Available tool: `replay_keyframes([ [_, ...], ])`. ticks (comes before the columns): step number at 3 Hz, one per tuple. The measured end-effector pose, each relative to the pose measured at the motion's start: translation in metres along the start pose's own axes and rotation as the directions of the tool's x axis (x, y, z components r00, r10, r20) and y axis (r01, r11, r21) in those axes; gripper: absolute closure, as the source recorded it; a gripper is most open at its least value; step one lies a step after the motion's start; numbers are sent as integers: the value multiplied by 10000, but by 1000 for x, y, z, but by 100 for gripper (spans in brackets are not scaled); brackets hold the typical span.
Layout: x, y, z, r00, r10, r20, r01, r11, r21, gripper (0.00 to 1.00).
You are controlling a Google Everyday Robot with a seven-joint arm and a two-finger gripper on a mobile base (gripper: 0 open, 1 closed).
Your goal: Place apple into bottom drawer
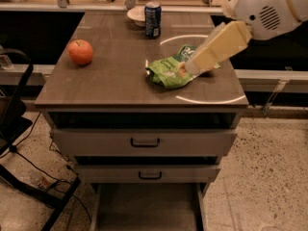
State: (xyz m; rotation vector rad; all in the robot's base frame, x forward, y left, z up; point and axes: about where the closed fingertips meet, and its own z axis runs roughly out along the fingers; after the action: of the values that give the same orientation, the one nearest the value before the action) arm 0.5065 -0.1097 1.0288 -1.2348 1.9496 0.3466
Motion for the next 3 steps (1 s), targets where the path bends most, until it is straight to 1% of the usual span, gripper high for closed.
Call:
replay_keyframes([
  [1, -50, 12, 15, 9818, -891, 1676, 761, 9937, 826, 0],
  [2, -57, 3, 9, 9796, -905, 1794, 695, 9903, 1201, 0],
  [3, -56, 6, 9, 9804, -920, 1740, 731, 9910, 1119, 0],
])
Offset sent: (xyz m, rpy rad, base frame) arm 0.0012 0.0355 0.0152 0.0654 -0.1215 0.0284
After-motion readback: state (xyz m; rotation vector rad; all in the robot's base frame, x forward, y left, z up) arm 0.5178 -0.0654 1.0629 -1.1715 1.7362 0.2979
